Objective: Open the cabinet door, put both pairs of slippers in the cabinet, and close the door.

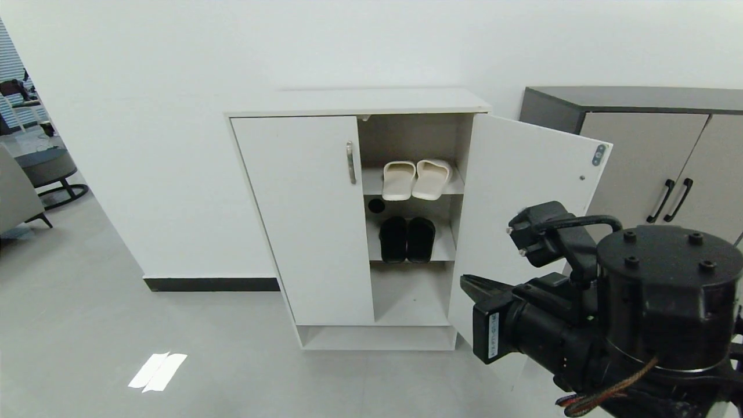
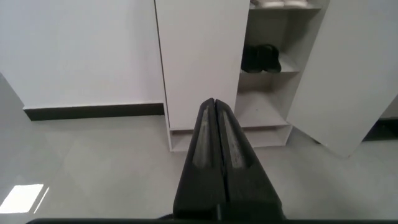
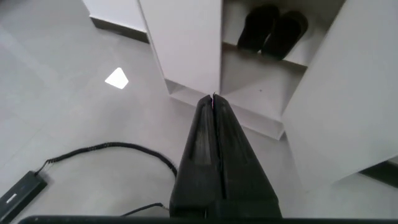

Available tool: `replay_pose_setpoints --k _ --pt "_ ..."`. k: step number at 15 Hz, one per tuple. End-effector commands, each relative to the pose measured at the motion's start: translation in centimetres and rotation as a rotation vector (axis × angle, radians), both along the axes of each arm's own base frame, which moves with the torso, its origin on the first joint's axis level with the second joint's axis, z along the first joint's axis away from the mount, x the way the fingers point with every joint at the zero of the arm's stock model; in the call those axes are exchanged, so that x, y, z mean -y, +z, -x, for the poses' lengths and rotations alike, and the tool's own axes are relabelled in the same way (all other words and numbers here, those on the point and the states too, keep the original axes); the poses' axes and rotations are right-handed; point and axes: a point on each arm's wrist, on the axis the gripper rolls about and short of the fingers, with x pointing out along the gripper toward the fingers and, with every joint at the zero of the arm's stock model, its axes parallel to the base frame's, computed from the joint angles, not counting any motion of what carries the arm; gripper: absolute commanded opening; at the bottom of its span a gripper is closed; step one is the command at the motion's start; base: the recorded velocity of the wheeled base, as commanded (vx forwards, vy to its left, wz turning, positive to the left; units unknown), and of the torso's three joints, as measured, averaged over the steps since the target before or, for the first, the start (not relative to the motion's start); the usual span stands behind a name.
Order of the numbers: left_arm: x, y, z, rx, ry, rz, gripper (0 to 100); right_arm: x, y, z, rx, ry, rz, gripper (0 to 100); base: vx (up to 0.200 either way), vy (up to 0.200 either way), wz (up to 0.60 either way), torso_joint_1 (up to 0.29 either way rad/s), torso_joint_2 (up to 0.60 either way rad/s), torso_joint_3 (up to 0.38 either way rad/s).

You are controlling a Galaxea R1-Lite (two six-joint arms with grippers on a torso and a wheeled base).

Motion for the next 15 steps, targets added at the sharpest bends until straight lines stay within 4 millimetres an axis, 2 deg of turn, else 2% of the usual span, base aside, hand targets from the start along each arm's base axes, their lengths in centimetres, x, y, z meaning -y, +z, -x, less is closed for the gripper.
replay_pose_setpoints --k 1,15 --pt "0.0 -0.02 0.0 -0.001 0.0 0.0 0 0.12 0.17 0.07 0.003 0.001 -0.004 0 0.0 0.0 0.0 0.178 -0.48 -0.295" --pt "0.0 -0.01 0.0 0.0 0.002 0.001 0 0.3 -0.18 0.04 -0.004 -0.005 0.007 0 0.0 0.0 0.0 0.208 -0.49 -0.284"
